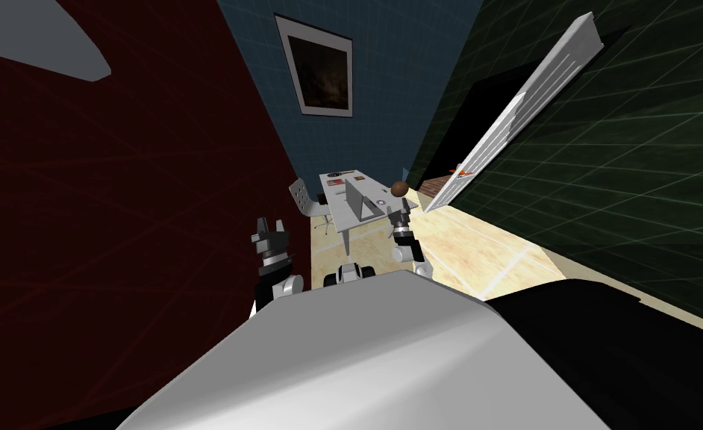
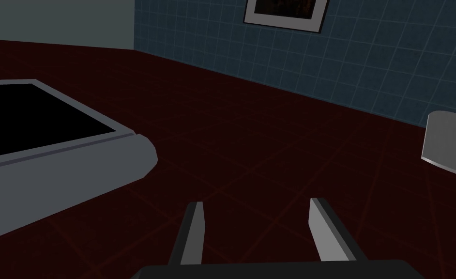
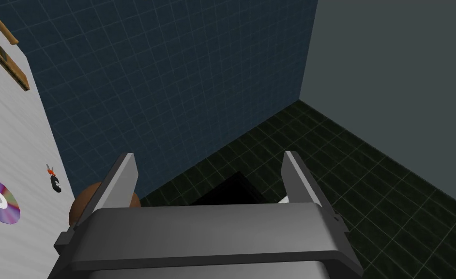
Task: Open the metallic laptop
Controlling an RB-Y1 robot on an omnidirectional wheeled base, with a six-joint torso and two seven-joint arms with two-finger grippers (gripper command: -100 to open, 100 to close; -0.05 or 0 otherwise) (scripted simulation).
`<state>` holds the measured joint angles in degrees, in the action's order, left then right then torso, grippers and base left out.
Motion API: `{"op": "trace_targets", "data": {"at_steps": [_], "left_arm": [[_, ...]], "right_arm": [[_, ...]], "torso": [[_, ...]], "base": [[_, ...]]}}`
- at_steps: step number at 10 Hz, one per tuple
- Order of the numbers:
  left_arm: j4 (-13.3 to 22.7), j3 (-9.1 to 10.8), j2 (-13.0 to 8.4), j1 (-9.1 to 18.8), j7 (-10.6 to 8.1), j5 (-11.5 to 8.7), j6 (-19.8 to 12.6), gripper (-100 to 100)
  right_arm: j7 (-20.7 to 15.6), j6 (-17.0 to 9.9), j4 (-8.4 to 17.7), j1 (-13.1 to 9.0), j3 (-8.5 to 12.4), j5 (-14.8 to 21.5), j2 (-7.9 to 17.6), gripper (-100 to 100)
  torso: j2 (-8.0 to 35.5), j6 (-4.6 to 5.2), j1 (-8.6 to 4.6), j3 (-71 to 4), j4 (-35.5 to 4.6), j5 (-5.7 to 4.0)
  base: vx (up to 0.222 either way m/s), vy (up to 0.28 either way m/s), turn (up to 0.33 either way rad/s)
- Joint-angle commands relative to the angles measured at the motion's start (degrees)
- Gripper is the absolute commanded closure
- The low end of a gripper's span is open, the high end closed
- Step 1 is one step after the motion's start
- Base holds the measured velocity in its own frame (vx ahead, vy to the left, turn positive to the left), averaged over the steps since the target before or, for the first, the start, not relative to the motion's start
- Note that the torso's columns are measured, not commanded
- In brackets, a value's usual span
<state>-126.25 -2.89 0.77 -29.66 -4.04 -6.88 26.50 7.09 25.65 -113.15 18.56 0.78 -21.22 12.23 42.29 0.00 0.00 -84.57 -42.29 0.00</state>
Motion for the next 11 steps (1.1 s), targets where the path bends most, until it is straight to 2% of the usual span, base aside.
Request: {"op": "trace_targets", "data": {"at_steps": [1,2,3,4,5,6,7,8,9,10,11], "left_arm": [[0.00,0.00,0.00,0.00,0.00,0.00,0.00,0],[0.00,0.00,0.00,0.00,0.00,0.00,0.00,0],[0.00,0.00,0.00,0.00,0.00,0.00,0.00,0],[0.00,0.00,0.00,0.00,0.00,0.00,0.00,0],[0.00,0.00,0.00,0.00,0.00,0.00,0.00,0],[0.00,0.00,0.00,0.00,0.00,0.00,0.00,0],[0.00,0.00,0.00,0.00,0.00,0.00,0.00,0],[0.00,0.00,0.00,0.00,0.00,0.00,0.00,0],[0.00,0.00,0.00,0.00,0.00,0.00,0.00,0],[0.00,0.00,0.00,0.00,0.00,0.00,0.00,0],[0.00,0.00,0.00,0.00,0.00,0.00,0.00,0]], "right_arm": [[1.43,-1.62,1.51,-1.51,0.04,-3.58,0.50,-100],[2.75,-2.99,3.02,-2.94,0.12,-5.85,0.92,-100],[2.75,-2.99,3.02,-2.94,0.12,-6.62,0.92,-100],[4.09,-4.38,4.58,-4.40,0.19,-8.78,1.28,-100],[4.09,-4.38,4.58,-4.40,0.19,-9.72,1.28,-100],[5.46,-5.79,6.16,-5.89,0.27,-11.87,1.58,-100],[5.46,-5.79,6.16,-5.89,0.27,-12.87,1.58,-100],[6.84,-7.23,7.78,-7.39,0.34,-14.89,1.80,-100],[6.84,-7.23,7.78,-7.39,0.34,-16.05,1.80,-100],[8.23,-8.68,9.43,-8.92,0.42,-18.12,1.95,-100],[8.23,-8.68,9.43,-8.92,0.42,-19.25,1.95,-100]], "torso": [[0.00,0.00,0.00,0.00,0.00,0.00],[-0.01,0.00,-0.01,0.00,0.00,0.00],[0.00,0.00,-0.02,0.00,0.00,0.00],[0.00,0.00,0.01,0.00,0.00,0.00],[0.00,0.00,0.00,0.00,0.00,0.00],[0.00,0.00,0.01,0.00,0.00,0.00],[0.00,-0.01,-0.01,0.00,0.00,0.00],[0.00,0.01,0.00,0.00,0.00,0.00],[0.00,0.00,-0.01,0.00,0.00,0.00],[0.00,0.01,0.00,0.00,0.00,0.00],[0.00,0.00,0.00,0.00,0.00,0.00]], "base": [[-0.009,-0.008,0.003],[-0.012,-0.014,0.002],[-0.010,-0.009,0.004],[-0.012,-0.006,0.002],[-0.010,-0.006,0.002],[-0.012,-0.011,0.002],[-0.011,-0.009,0.004],[-0.014,-0.009,0.001],[-0.011,-0.009,0.003],[-0.011,-0.012,0.001],[-0.010,-0.009,0.003]]}}
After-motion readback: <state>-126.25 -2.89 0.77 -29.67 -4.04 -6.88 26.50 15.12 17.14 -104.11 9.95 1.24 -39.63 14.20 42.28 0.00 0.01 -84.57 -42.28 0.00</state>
